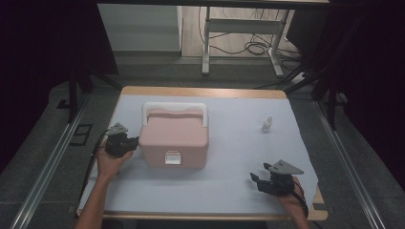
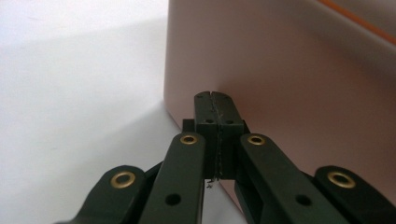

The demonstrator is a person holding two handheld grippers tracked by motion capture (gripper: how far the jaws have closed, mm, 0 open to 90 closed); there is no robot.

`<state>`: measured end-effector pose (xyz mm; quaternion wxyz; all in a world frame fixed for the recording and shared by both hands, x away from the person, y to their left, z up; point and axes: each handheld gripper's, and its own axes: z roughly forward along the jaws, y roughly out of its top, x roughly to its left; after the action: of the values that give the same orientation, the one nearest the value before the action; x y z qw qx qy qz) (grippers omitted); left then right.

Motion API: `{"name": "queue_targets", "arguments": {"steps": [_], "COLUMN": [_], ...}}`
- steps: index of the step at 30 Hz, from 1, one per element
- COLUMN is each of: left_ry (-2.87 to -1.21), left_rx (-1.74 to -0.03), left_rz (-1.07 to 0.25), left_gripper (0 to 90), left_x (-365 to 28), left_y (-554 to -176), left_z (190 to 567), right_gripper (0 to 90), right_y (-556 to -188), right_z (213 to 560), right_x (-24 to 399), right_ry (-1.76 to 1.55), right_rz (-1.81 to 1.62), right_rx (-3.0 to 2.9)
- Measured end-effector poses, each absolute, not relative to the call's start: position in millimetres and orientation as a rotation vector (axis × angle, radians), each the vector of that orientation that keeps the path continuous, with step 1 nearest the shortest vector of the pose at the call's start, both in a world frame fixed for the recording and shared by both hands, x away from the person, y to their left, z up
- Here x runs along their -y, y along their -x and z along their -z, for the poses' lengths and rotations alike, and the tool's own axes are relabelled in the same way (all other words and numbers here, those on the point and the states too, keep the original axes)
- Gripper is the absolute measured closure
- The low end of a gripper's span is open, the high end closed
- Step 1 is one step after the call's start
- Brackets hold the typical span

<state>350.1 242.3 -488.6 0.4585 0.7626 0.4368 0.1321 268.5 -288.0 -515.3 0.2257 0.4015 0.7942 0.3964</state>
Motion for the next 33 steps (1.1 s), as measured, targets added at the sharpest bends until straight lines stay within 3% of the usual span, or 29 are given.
{"name": "queue_targets", "arguments": {"steps": [13, 30, 33], "left_ry": [-1.880, -1.873, -1.878], "left_rx": [-1.027, -1.012, -1.020], "left_rz": [-0.278, -0.252, -0.274], "left_gripper": [90.0, 90.0, 83.3], "left_x": [-215, -208, -210], "left_y": [-347, -342, -342], "left_z": [488, 491, 490], "right_gripper": [32.0, 31.5, 31.7], "right_y": [-268, -268, -268], "right_z": [514, 514, 514], "right_x": [287, 286, 287], "right_ry": [-1.101, -1.105, -1.109], "right_rz": [-1.084, -1.077, -1.078], "right_rx": [-2.193, -2.192, -2.188]}}
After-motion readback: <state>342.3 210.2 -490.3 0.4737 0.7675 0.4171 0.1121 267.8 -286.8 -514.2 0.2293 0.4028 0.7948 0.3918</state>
